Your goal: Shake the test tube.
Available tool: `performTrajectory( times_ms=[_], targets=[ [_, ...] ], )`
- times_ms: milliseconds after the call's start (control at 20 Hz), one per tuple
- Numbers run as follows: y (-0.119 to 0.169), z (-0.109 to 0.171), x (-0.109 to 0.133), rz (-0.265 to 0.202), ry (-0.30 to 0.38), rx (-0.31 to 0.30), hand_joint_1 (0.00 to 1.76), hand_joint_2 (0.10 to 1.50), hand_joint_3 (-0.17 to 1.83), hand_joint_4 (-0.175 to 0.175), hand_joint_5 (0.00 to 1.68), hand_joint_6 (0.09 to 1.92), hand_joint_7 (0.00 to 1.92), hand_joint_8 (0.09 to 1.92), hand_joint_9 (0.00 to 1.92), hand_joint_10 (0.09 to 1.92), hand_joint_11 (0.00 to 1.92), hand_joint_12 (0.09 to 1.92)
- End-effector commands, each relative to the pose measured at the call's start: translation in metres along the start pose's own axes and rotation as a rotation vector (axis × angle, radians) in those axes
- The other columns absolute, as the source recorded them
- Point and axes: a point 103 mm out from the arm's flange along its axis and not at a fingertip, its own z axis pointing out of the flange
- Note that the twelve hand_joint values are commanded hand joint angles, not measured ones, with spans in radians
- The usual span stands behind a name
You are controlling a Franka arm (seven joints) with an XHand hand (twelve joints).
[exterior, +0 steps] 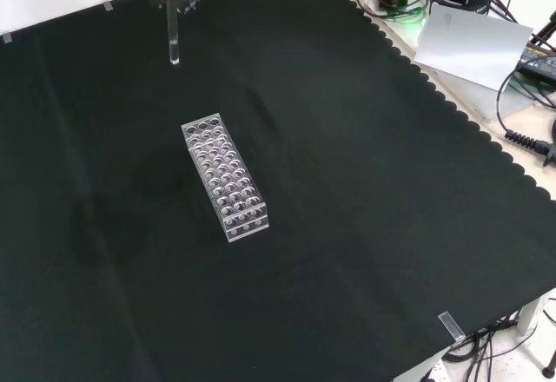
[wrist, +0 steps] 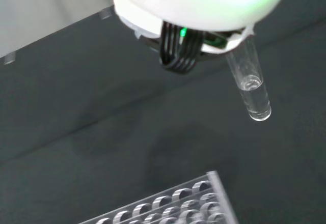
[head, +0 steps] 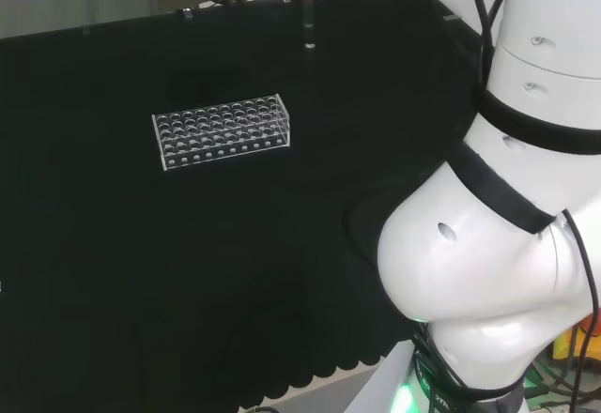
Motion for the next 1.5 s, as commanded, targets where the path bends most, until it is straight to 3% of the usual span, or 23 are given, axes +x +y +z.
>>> performTrajectory(
  times_ms=[50,200,350,600,950,1250,1500],
  targets=[
    [-0.003,0.028,0.092,-0.160,0.034,0.064,1.33,0.55,0.79,-0.175,1.36,0.54,1.41,0.53,1.65,0.67,1.27,0.86],
    [-0.007,0.036,0.122,-0.211,0.064,0.084,1.33,0.55,0.79,-0.175,1.36,0.54,1.41,0.53,1.65,0.67,1.27,0.86],
    [-0.011,0.044,0.138,-0.227,0.089,0.107,1.33,0.55,0.79,-0.175,1.36,0.54,1.41,0.54,1.65,0.67,1.27,0.86],
    [-0.009,0.044,0.135,-0.221,0.086,0.108,1.33,0.55,0.79,-0.175,1.36,0.54,1.41,0.54,1.65,0.67,1.27,0.86],
    [0.004,0.024,0.074,-0.131,0.055,0.062,1.33,0.55,0.79,-0.175,1.36,0.54,1.41,0.54,1.65,0.68,1.27,0.86],
    [0.006,0.004,-0.010,-0.004,-0.016,0.031,1.33,0.54,0.79,-0.175,1.35,0.54,1.41,0.54,1.65,0.68,1.27,0.86],
    [0.005,-0.013,-0.060,0.106,-0.029,0.000,1.33,0.54,0.79,-0.175,1.35,0.54,1.41,0.54,1.65,0.68,1.27,0.86]
  ],
)
